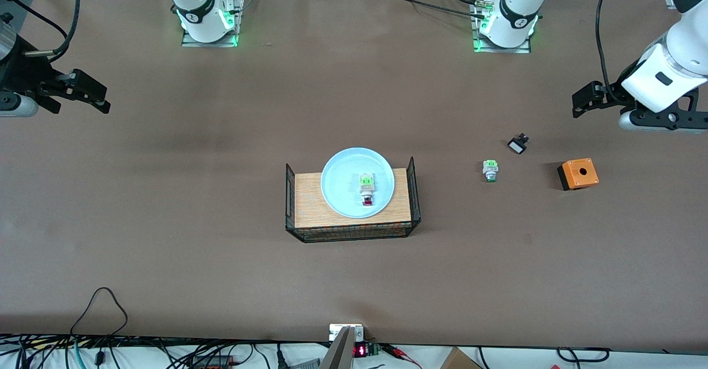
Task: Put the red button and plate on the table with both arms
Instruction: 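Raise the left gripper and move it toward the basket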
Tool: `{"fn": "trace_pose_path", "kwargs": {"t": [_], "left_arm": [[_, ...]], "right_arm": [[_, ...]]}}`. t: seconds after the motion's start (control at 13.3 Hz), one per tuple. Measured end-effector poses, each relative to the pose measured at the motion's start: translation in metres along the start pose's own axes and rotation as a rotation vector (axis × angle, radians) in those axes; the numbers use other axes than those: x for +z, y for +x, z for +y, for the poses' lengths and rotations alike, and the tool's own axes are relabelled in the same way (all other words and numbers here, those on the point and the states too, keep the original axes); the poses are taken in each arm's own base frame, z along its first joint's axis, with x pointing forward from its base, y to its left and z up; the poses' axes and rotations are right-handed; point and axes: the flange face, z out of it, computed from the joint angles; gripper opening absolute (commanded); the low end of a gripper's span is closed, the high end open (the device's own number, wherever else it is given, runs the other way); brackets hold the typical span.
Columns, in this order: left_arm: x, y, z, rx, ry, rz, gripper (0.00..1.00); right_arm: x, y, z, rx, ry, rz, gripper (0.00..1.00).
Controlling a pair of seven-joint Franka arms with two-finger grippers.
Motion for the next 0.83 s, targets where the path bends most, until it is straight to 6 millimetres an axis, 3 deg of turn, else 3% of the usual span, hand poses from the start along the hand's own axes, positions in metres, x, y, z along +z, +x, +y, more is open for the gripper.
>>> {"fn": "trace_pose_path", "kwargs": {"t": [0.6, 0.83], "left_arm": [[0.001, 0.001, 0.001, 0.002, 0.0, -0.003, 1.0], [0.001, 0.002, 0.021, 0.024, -0.043, -0.003, 1.0]], "right_arm": [[0.001, 0.0, 0.0, 0.0, 0.0, -0.001, 1.0], [0.001, 0.0, 0.0, 0.0, 0.0, -0.002, 1.0]]}}
